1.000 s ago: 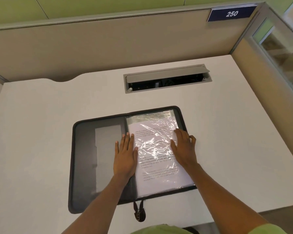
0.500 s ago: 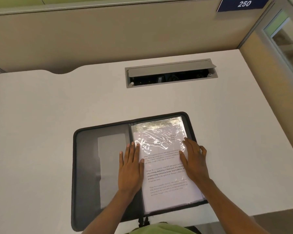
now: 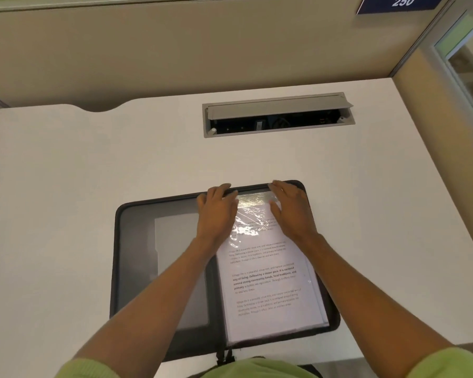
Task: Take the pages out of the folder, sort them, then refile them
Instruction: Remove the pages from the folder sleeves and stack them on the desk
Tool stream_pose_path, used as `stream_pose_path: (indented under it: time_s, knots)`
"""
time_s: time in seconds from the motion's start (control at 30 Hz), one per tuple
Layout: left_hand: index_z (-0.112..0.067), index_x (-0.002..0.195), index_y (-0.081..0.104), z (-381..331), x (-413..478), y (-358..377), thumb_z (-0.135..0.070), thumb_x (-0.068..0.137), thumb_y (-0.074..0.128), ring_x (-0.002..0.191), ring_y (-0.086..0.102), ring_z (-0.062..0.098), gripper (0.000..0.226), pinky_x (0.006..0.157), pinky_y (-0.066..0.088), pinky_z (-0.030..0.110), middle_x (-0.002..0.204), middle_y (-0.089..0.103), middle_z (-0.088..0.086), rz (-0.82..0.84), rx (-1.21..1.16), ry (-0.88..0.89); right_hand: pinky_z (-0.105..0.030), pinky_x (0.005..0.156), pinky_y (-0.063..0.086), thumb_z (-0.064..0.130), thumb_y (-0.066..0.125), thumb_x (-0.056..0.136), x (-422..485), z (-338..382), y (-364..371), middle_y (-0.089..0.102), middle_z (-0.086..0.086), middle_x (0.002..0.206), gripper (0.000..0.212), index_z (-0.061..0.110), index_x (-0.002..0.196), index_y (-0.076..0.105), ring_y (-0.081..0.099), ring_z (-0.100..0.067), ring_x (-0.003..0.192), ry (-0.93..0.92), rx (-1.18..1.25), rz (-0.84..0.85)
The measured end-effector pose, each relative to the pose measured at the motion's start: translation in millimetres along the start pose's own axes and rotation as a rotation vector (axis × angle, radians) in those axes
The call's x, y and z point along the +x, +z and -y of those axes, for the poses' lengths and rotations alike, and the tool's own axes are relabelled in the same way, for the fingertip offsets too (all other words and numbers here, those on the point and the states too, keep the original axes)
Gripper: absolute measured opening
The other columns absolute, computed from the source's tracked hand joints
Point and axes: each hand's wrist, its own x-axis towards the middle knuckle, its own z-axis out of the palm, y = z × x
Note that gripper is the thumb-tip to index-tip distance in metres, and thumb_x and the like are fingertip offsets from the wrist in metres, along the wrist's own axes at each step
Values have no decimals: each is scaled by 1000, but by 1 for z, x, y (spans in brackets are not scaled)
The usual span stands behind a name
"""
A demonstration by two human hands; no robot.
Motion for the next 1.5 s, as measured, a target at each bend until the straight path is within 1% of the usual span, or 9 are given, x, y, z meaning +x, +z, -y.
stream_pose_path:
  time_s: [0.07,0.17,0.37,0.77,0.9,1.07,1.2,1.3,1.5]
  knots:
    - [-22,120,77,-2,6,1,-21,103,61,128,53,27,23,105,35,49,139,64,2,1,4,19,-43,114,36,21,60,100,12,1,-3,59,-3,142,40,14,140,60,52,-25,132,-56,-24,28]
    - [-22,117,78,-2,8,1,-19,99,66,125,54,26,22,103,32,47,133,67,0,-4,-17,25,-42,107,36,19,64,96,23,1,-6,64,-1,132,32,15,127,69,56,-24,124,-120,-70,72]
    - [-24,104,82,4,8,3,-20,93,77,113,59,25,12,96,30,39,119,74,-5,-118,-33,43,-37,98,44,14,56,99,57,25,-22,65,-1,123,24,15,118,71,56,-20,114,-132,19,195]
    - [-26,102,83,14,4,10,-24,90,82,93,60,25,12,83,39,38,110,78,-8,-228,5,130,-39,82,56,15,65,93,99,63,-26,72,0,104,16,20,102,79,64,-19,92,-144,-65,571]
    - [-23,97,83,15,3,12,-23,89,83,96,62,27,8,84,40,39,110,77,-6,-248,9,151,-39,82,55,18,65,95,96,63,-23,71,0,104,17,20,106,77,63,-20,92,-148,-90,626]
    - [-20,98,78,18,5,11,-18,93,78,98,60,26,6,87,35,38,105,72,-4,-189,-26,229,-34,78,50,14,61,95,101,65,-26,66,3,98,14,16,99,75,60,-17,87,-162,-48,555]
    - [-19,103,69,22,-1,2,-16,101,62,97,57,22,8,91,31,39,90,66,-7,-121,-87,237,-24,64,44,7,63,91,106,66,-29,66,11,76,16,14,92,78,58,-7,70,-153,-34,700]
    - [-18,103,67,22,-2,-2,-12,101,61,100,56,22,9,95,31,42,93,66,-5,-83,-113,219,-21,59,39,12,67,92,110,68,-29,66,13,73,13,17,93,80,54,-3,64,-158,-107,777]
    - [-17,105,70,21,-2,-2,-12,100,62,103,57,22,11,96,23,32,98,69,-1,-77,-119,193,-26,67,48,8,64,87,114,75,-26,71,9,82,19,19,89,79,57,-8,70,-146,-278,858]
